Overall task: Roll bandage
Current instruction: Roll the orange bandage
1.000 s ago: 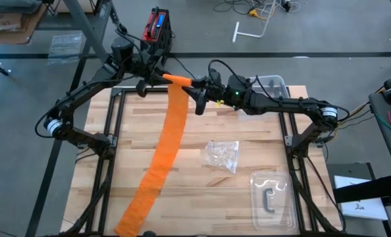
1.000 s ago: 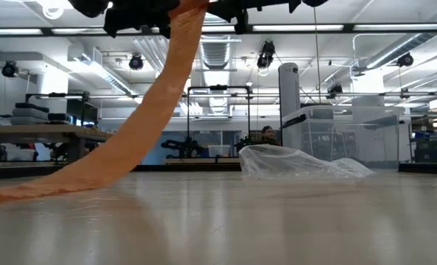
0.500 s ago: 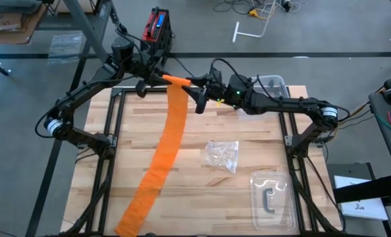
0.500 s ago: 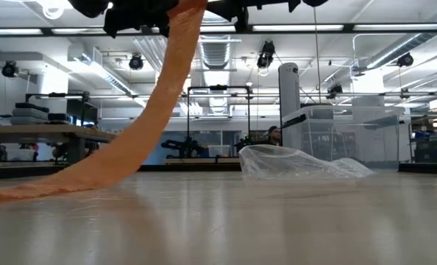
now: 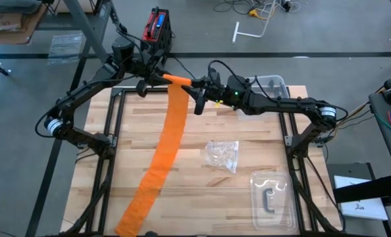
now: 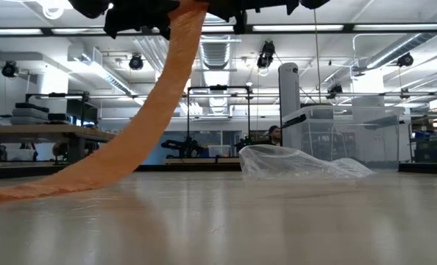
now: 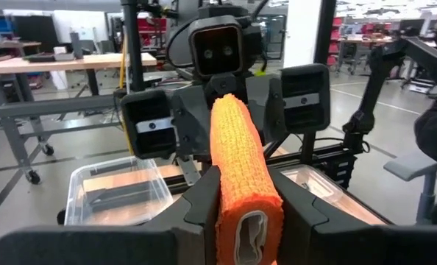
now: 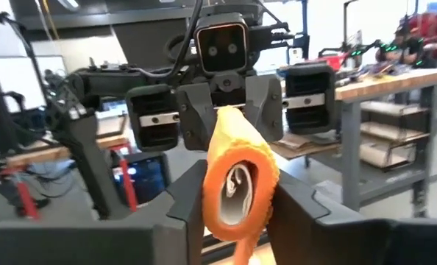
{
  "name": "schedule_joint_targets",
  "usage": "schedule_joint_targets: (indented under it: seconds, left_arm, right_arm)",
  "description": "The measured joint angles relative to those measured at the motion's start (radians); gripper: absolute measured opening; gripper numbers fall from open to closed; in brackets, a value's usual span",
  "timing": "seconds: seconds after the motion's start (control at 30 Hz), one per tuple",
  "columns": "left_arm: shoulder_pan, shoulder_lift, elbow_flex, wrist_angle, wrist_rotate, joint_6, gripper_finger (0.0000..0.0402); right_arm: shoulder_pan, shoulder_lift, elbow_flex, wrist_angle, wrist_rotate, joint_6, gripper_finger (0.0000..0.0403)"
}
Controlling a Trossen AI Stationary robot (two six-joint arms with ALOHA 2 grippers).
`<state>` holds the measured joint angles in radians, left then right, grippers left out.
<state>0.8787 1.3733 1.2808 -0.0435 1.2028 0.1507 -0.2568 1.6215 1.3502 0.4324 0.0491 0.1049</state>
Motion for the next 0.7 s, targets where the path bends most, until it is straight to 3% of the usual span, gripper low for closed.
schedule_joint_targets:
  seconds: [0.2,0.47,0.7]
  left_arm:
    - [0.026,-0.011,0.0,0.0,-0.011,-0.014,0.0111]
    - [0.11,-0.022,0.0,-0.011,-0.019,-0.041,0.0208]
    - [0.124,0.005,0.0,-0.069,-0.019,-0.048,0.0275]
  right_arm:
    - [0.008,0.0,-0.002,0.014,0.031,-0.041,0.0069]
    - [0.01,0.0,-0.074,0.154,0.083,-0.057,0.0076]
    - [0.023,-0.006,-0.112,0.195,0.073,-0.309,0.0064]
